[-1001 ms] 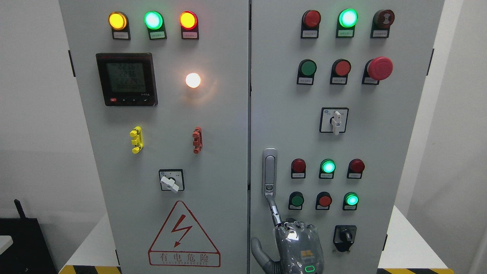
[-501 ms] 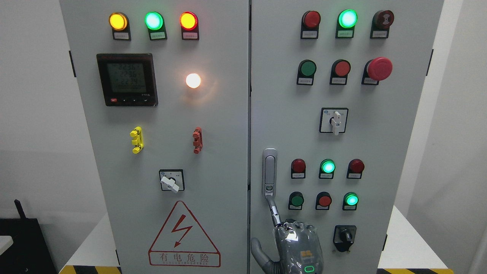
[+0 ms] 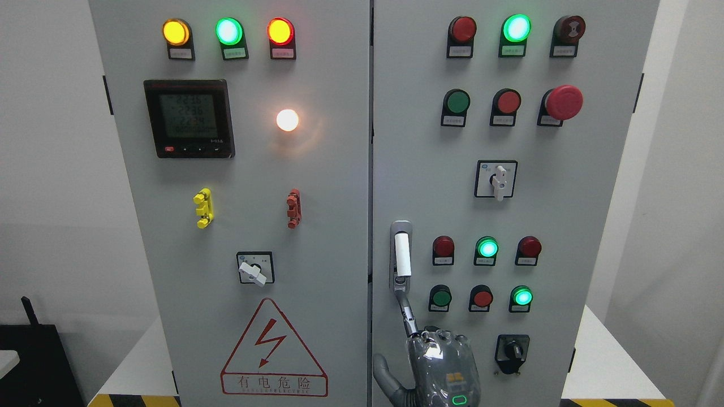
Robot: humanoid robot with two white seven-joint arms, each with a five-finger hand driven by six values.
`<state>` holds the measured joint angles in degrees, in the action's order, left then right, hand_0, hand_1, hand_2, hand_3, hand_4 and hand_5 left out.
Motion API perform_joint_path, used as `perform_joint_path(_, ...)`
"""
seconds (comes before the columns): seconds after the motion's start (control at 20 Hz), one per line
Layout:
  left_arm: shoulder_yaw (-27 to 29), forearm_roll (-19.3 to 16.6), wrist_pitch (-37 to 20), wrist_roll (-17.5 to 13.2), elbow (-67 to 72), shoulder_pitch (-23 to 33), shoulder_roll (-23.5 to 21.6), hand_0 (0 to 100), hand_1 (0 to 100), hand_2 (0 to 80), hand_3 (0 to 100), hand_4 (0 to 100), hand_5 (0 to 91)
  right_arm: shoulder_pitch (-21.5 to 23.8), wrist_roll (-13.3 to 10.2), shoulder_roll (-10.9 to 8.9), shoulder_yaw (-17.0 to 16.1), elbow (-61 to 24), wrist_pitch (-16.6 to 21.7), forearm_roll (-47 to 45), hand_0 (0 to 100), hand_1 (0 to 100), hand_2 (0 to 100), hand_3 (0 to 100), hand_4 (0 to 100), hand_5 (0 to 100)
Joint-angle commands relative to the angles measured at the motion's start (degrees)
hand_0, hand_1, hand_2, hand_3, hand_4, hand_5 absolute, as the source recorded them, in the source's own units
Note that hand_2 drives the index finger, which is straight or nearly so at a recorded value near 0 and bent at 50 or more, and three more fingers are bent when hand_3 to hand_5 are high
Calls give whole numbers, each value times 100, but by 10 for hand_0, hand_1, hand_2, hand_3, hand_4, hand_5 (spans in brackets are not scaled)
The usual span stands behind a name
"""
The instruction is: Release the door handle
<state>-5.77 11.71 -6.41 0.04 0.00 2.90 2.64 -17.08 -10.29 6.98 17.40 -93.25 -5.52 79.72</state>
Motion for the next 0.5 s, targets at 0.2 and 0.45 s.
perform_joint_path(0.2, -3, -2, 0, 5, -176, 0, 0, 120, 389, 0, 0, 0, 0, -32, -52, 5, -18, -17, 24, -9, 408, 336, 0, 1000, 878, 959)
perform_joint_path(0.45, -3, 7, 0, 5, -176, 0, 0, 120, 389, 0, 0, 0, 0, -32, -79, -4, -18, -105, 24, -17, 409, 335, 0, 1000, 876, 958)
